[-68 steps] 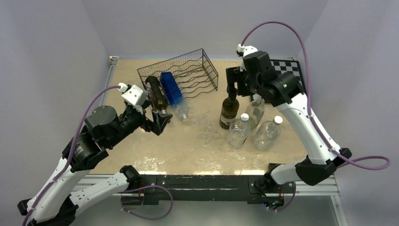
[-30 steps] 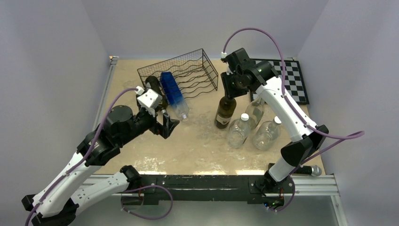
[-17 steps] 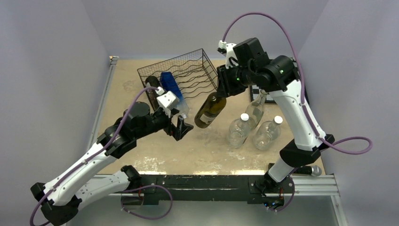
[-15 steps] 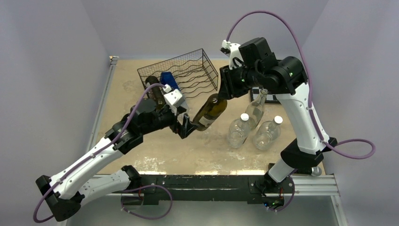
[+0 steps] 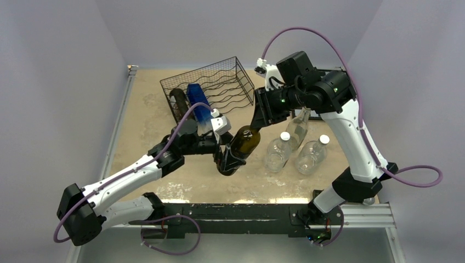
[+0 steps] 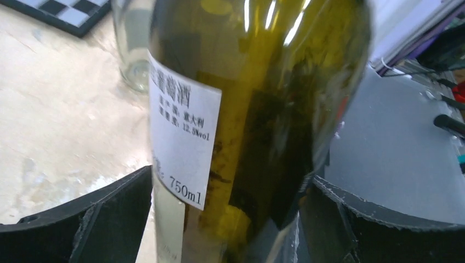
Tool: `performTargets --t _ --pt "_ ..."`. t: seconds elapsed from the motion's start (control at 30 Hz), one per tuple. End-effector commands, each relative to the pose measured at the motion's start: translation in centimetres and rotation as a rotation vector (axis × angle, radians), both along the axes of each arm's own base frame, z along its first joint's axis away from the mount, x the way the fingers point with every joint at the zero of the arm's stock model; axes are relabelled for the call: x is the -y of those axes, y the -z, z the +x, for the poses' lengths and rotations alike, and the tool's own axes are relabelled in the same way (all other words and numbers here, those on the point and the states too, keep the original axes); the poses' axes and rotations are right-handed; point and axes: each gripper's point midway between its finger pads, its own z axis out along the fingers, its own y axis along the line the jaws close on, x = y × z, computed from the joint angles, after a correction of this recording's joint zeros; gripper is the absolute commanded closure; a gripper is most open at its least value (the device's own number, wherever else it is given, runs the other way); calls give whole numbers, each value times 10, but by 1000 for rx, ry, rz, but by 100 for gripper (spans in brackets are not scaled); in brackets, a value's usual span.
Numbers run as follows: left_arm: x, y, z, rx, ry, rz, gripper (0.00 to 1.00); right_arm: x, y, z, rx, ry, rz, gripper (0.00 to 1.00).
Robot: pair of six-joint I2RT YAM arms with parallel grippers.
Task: Put the wine bottle on the wine rack
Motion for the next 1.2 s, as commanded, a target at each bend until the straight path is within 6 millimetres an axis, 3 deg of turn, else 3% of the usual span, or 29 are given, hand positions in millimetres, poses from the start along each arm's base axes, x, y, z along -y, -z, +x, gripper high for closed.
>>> performTargets --t 0.0,0.2,0.27,0.47,0.5,0.53,0.57,0.67,0.8,0.87,0.93,1.07,1.17 --pt "2 -3 -17 29 82 -75 1 -27 -55 -13 58 -62 265 100" --pt "-8 9 -25 43 81 -76 1 -38 -67 -19 37 -99 343 100" --pt "-11 10 -23 55 61 -67 7 -41 -68 -20 29 -107 358 100" --pt "-15 14 -20 75 45 -32 53 -44 -70 -23 16 -123 385 100" --pt "-15 13 -20 78 46 -29 65 -44 -70 -24 15 -128 388 100" --pt "-15 14 -20 81 46 -22 89 -45 -70 -24 13 -131 394 100" --pt "-16 13 -19 84 37 -18 100 -45 -71 -25 16 -133 399 100" --pt "-21 10 -13 124 3 4 100 -44 -69 -25 30 -136 401 99" --pt "-35 -4 5 243 -92 63 100 -31 -61 -17 120 -77 367 37" --pt "-42 -16 14 367 -112 106 100 -22 -57 -9 163 -22 331 20" --pt "-47 -32 21 544 -98 155 100 -15 -57 -5 201 10 313 13" --pt "-58 -58 50 821 -141 291 100 -1 -78 -10 300 15 321 8" --pt "-63 -62 59 952 -111 385 100 8 -78 -9 331 21 286 7"
